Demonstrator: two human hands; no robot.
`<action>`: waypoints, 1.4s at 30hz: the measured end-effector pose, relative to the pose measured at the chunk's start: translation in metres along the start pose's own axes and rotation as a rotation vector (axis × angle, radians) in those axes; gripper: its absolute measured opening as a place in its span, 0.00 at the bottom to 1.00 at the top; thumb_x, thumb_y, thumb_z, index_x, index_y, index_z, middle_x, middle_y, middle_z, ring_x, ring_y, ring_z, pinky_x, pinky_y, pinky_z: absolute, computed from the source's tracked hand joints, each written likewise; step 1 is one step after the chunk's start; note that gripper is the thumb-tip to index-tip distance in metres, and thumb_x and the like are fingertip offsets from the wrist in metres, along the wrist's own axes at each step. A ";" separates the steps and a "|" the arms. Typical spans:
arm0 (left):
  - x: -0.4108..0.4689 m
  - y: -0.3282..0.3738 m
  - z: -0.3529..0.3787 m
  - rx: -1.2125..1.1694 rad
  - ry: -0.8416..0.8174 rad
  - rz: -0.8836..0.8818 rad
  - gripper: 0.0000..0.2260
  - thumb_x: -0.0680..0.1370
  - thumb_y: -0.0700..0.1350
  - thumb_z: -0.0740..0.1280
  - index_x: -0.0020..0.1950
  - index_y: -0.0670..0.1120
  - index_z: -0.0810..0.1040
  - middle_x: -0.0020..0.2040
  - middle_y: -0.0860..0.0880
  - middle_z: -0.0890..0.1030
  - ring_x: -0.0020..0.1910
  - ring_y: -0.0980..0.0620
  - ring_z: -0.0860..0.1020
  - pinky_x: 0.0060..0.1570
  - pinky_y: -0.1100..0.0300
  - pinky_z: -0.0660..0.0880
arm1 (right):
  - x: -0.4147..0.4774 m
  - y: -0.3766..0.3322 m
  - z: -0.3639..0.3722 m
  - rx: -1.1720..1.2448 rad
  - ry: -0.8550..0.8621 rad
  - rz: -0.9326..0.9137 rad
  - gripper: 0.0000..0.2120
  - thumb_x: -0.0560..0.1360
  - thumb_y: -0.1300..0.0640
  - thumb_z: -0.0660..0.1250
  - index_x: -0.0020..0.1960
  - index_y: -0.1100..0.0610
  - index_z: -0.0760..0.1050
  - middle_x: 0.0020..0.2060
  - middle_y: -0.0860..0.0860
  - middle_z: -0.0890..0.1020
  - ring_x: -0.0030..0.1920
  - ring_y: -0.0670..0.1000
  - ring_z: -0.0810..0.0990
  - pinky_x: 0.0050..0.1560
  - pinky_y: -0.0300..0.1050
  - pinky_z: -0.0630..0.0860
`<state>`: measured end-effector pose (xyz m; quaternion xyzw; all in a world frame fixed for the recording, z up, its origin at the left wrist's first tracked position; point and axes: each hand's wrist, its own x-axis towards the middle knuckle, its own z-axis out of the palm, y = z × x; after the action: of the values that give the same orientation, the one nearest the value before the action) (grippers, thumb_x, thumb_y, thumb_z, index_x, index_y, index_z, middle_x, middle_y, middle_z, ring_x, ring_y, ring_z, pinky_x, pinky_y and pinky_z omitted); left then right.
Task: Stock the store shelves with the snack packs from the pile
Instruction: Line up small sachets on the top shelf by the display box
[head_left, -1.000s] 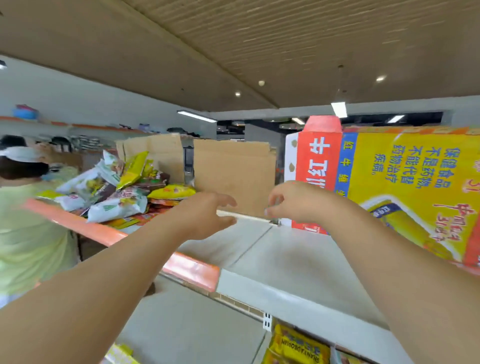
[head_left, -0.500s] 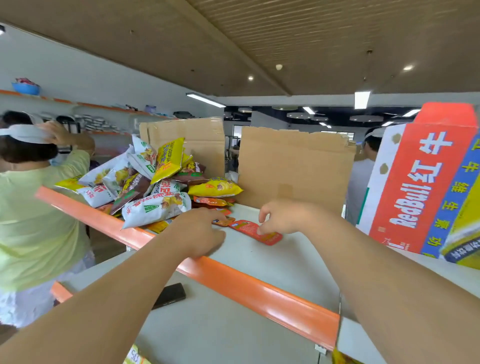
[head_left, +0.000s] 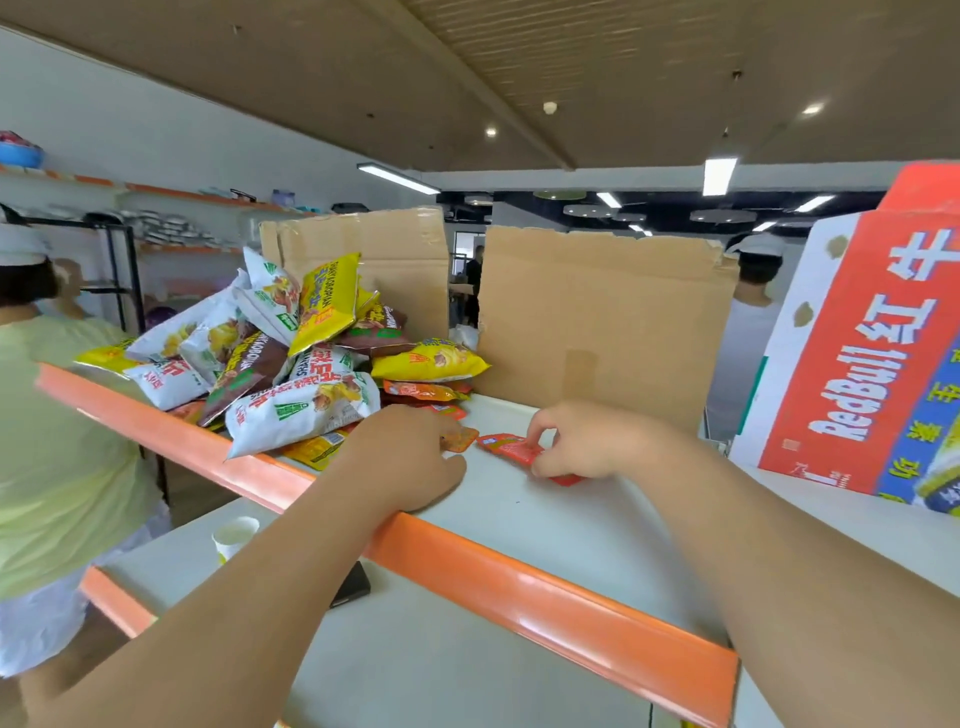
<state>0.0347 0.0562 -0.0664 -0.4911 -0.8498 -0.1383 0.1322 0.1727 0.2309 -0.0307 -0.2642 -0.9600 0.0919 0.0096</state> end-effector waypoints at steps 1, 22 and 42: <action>-0.001 0.000 0.000 -0.028 0.030 0.004 0.10 0.76 0.57 0.62 0.54 0.58 0.79 0.50 0.52 0.82 0.53 0.48 0.78 0.43 0.57 0.72 | -0.001 0.001 -0.001 0.036 0.000 0.000 0.13 0.73 0.47 0.70 0.57 0.45 0.77 0.39 0.45 0.81 0.38 0.48 0.79 0.40 0.42 0.74; -0.002 0.001 0.000 -0.111 -0.057 -0.049 0.21 0.75 0.68 0.66 0.64 0.62 0.76 0.59 0.51 0.79 0.58 0.49 0.76 0.50 0.56 0.72 | -0.003 0.009 -0.002 0.023 0.077 0.124 0.29 0.75 0.39 0.70 0.69 0.54 0.74 0.62 0.53 0.79 0.61 0.54 0.78 0.58 0.45 0.75; 0.001 0.000 0.001 -0.087 -0.032 -0.021 0.25 0.71 0.72 0.66 0.62 0.60 0.76 0.57 0.57 0.80 0.58 0.52 0.76 0.52 0.55 0.74 | 0.007 0.012 0.003 0.036 0.063 0.082 0.29 0.69 0.41 0.77 0.67 0.45 0.73 0.59 0.49 0.78 0.56 0.52 0.77 0.56 0.46 0.77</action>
<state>0.0340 0.0576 -0.0668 -0.4898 -0.8501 -0.1683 0.0956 0.1728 0.2442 -0.0357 -0.3057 -0.9459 0.1011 0.0406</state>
